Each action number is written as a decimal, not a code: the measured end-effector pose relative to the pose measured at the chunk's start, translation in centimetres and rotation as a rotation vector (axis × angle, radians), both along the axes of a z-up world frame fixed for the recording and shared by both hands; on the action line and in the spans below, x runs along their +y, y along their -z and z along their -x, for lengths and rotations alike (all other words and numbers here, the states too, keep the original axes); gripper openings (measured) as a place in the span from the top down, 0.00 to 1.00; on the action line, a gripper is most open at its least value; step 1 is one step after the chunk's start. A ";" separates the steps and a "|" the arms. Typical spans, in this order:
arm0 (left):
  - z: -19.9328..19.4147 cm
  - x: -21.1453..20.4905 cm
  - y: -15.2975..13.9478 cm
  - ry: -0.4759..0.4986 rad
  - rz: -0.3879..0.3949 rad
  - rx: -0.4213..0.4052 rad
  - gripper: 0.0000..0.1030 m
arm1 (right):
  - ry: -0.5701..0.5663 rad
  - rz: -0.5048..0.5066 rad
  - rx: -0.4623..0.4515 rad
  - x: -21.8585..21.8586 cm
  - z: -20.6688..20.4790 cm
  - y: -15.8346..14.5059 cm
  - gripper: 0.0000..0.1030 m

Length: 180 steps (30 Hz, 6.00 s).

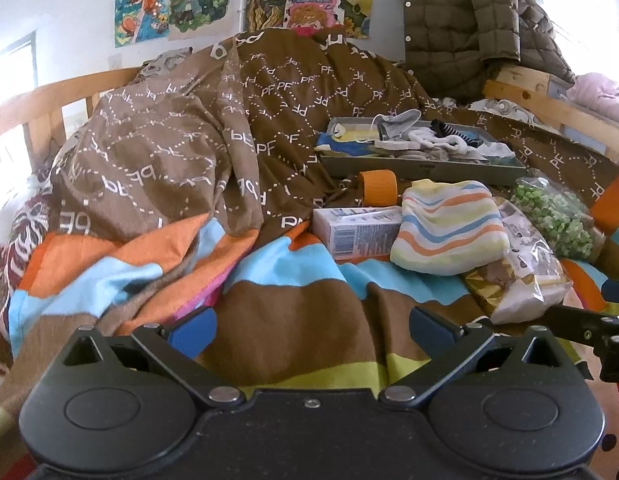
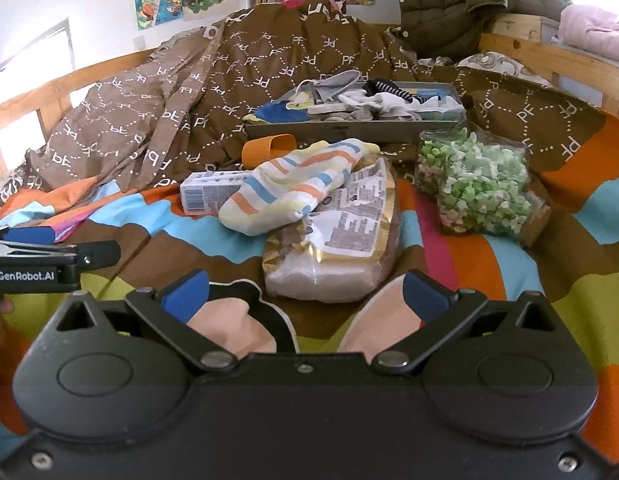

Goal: Organize soft objects
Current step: 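Lower the right gripper onto the striped towel while the left gripper approaches the orange strap, then close the right gripper on the striped towel while the left gripper grasps the orange strap, then carry the striped towel and orange strap in both grippers over the tray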

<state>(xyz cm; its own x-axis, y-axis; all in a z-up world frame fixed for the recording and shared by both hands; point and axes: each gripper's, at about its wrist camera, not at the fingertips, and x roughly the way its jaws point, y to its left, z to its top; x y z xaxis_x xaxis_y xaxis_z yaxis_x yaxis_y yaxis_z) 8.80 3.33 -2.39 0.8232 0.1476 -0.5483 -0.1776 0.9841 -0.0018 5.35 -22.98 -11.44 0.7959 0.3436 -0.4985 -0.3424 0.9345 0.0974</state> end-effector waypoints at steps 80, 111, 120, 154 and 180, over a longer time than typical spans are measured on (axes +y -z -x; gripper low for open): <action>-26.7 -2.6 0.5 1.088 -0.712 0.281 0.59 | -0.369 0.327 -0.168 7.1 -15.4 0.8 0.21; -24.6 -1.0 -1.7 0.905 -0.558 0.148 0.86 | -0.327 0.363 -0.237 6.3 -14.6 0.5 0.96; -25.4 0.7 -4.4 0.724 -0.355 0.004 0.86 | -0.317 0.426 -0.326 6.3 -15.1 -2.4 0.96; -38.6 3.6 -1.2 0.478 -0.083 -0.190 0.86 | -0.162 0.398 -0.368 12.9 -41.2 -10.5 0.96; -41.3 3.6 0.6 0.417 0.017 -0.118 0.86 | -0.062 0.388 -0.190 9.0 -44.5 -7.2 0.96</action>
